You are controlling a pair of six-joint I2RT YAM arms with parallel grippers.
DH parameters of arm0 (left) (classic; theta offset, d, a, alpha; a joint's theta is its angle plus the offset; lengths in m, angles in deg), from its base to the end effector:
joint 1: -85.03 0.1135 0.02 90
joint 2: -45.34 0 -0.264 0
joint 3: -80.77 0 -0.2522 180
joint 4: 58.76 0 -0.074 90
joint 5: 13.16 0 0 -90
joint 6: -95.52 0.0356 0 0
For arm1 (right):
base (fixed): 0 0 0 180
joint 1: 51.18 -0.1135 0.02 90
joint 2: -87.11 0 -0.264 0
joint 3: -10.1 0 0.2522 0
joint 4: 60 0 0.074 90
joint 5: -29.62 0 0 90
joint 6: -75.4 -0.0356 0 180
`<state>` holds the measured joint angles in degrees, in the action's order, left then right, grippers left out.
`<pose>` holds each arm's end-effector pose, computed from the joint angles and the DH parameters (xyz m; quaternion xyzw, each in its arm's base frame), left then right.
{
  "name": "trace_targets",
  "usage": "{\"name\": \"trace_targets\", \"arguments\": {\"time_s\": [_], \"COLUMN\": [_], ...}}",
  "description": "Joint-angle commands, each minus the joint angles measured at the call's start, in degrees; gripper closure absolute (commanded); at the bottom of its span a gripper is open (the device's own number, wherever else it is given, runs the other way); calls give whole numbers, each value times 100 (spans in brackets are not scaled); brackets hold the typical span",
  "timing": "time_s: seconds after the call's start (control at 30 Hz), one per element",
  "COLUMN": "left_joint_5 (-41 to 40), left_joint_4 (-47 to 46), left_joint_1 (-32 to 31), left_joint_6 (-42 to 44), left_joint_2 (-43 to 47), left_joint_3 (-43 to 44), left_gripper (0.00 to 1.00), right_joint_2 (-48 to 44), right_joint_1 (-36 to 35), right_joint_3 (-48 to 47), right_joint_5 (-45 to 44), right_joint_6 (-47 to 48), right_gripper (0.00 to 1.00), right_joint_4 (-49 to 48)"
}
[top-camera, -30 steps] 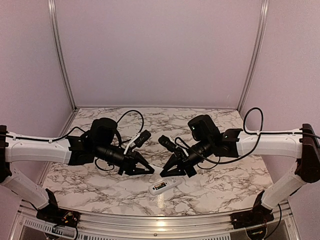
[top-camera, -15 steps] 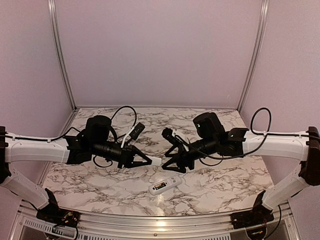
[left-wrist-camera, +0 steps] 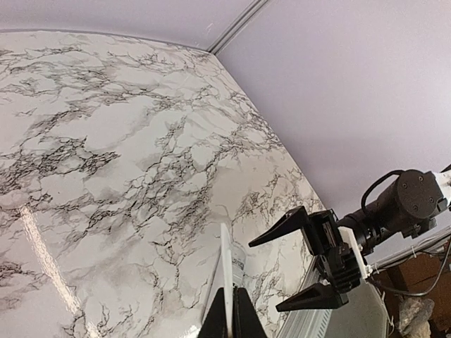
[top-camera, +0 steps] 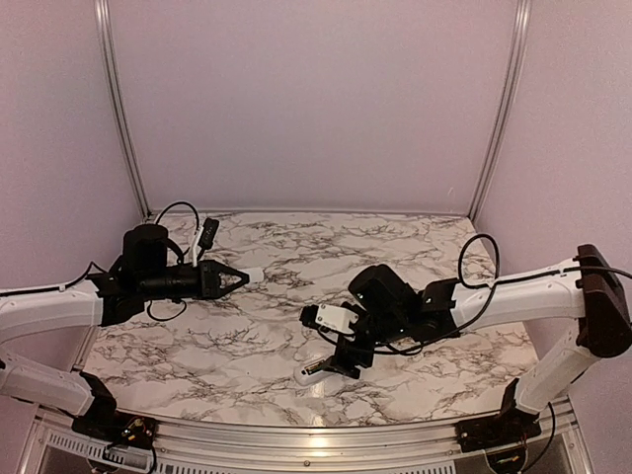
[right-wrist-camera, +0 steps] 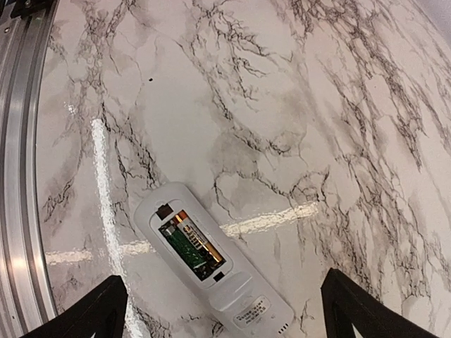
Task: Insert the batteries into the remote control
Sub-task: Adjust the remote control without the battery cover at the center of the board.
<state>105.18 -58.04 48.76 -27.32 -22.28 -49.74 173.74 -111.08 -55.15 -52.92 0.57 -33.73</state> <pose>0.1987 -0.1668 0.2451 0.1660 0.7840 -0.4839 0.3516 0.1530 0.2731 0.2043 -0.5855 0.7236 0.1933 0.3103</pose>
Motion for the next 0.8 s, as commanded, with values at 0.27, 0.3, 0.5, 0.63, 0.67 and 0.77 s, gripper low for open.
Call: {"name": "trace_targets", "arguments": {"time_s": [0.27, 0.3, 0.5, 0.63, 0.67, 0.77], "left_joint_5": [-188, -191, -259, -290, -294, -285], "left_joint_4": [-13, -19, -18, 11, 34, 36], "left_joint_1": [120, 128, 154, 214, 235, 282], "left_joint_6": [-433, -434, -442, -515, -546, -621], "left_joint_2": [265, 266, 285, 280, 271, 262], "left_joint_3": [-309, -323, -379, -424, -425, -468], "left_gripper": [100, 100, 100, 100, 100, 100], "right_joint_2": [1158, 1243, 1696, 1905, 1976, 2129], "right_joint_1": [-320, -325, -331, -330, -329, -321], "right_joint_3": [-552, -596, -869, -1076, -1158, -1328], "right_joint_5": [-931, -996, -1234, -1389, -1459, -1437], "right_joint_6": [833, 857, 872, 704, 638, 563], "right_gripper": [5, 5, 6, 7, 8, 10], "right_joint_4": [440, 441, 410, 253, 246, 266]}}
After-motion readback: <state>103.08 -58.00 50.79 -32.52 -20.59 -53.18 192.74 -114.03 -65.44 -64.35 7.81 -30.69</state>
